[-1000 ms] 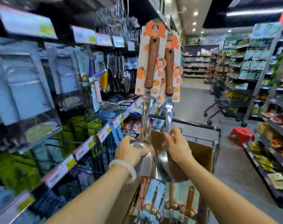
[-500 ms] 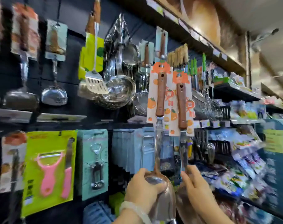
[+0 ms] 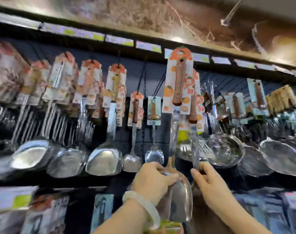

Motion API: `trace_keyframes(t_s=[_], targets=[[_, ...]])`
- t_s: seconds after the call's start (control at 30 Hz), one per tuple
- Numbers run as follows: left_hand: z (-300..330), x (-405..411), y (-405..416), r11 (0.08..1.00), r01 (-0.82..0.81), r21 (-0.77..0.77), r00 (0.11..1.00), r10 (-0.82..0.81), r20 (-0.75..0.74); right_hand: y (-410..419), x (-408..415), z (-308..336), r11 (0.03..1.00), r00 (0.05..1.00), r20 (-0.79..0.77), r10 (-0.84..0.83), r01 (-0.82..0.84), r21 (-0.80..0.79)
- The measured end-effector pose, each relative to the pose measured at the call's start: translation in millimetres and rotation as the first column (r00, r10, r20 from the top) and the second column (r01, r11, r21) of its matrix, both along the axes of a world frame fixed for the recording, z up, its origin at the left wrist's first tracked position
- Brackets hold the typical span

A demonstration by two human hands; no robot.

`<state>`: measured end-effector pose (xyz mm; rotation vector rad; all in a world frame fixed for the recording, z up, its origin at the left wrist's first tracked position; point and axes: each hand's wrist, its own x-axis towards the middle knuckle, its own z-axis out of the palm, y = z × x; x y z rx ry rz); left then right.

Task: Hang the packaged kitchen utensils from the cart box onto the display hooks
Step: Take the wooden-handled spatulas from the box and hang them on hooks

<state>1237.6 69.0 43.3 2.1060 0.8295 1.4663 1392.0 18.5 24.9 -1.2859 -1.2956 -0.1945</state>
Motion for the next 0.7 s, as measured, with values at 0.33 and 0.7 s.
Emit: trace_keyframes(t_s=[0.33, 0.7], targets=[[47, -107, 60, 0.987, 0.013, -0.158, 0.995, 0.002, 0.095, 58, -78, 58, 0.994, 0.989, 0.112, 0.093, -0.085, -0.070], [76, -154, 92, 0.981, -0.115, -0.154, 0.985, 0.133, 0.114, 80, -99, 115, 0.996, 0.992, 0.094, 0.080, -0.083, 0.028]])
